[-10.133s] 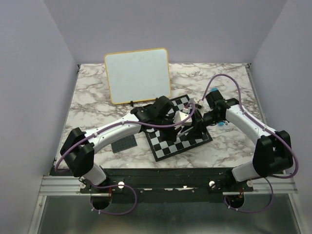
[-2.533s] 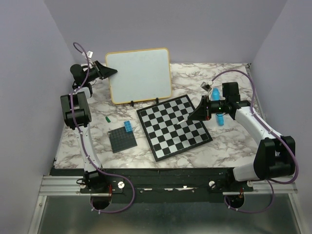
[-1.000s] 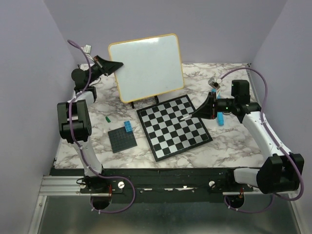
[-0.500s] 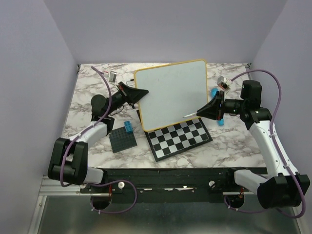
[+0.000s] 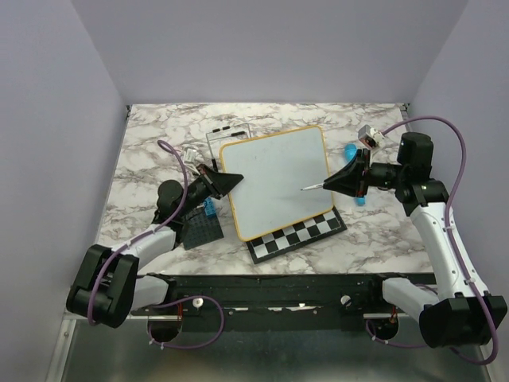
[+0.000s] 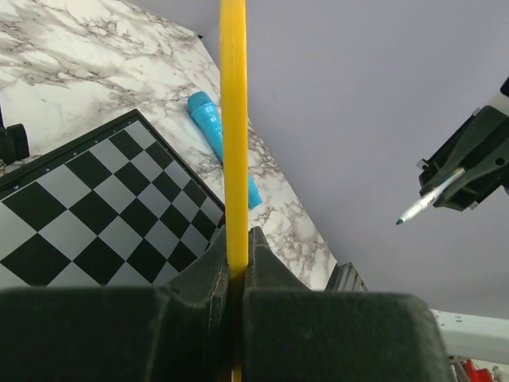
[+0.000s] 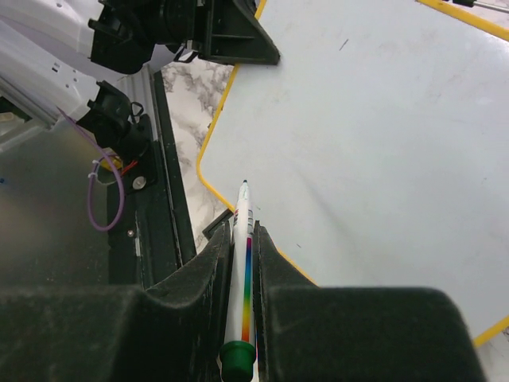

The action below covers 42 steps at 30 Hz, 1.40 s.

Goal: Write a sentence on the whiteboard
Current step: Place the whiteboard at the center of the board.

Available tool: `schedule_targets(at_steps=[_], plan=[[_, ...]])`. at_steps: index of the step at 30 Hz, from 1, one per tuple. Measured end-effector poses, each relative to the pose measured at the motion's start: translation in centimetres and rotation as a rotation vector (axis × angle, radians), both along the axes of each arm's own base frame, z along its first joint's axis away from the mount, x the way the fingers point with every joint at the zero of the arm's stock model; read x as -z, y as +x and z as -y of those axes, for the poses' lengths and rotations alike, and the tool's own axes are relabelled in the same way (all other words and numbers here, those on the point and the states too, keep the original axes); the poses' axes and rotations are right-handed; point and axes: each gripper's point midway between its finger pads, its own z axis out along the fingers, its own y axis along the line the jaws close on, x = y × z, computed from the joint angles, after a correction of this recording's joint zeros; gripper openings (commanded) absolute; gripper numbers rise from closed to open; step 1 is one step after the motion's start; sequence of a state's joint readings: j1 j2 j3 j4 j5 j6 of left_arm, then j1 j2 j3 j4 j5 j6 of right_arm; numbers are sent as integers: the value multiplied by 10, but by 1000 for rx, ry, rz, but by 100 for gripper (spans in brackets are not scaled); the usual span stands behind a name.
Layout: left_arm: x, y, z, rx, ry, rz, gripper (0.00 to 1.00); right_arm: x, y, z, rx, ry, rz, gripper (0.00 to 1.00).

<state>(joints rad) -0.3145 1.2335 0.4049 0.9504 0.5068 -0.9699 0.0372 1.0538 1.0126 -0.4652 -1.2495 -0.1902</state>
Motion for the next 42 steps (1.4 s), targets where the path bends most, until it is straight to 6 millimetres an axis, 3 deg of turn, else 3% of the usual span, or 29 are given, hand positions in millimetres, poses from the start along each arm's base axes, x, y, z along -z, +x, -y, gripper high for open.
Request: schedule_targets(at_steps=[7, 15, 19, 31, 42], plan=[[7, -18, -5, -13, 25, 59, 0, 4, 1, 0, -4, -5, 10, 1], [8, -36, 5, 5, 62, 126, 0, 11, 0, -3, -23, -16, 23, 0], [11, -40, 5, -5, 60, 124, 0, 15, -4, -10, -47, -32, 38, 1], [23, -54, 13, -2, 28, 75, 0, 34, -22, -59, -189, -143, 103, 1], [30, -56, 7, -32, 15, 48, 0, 25, -22, -65, -191, -180, 192, 1]])
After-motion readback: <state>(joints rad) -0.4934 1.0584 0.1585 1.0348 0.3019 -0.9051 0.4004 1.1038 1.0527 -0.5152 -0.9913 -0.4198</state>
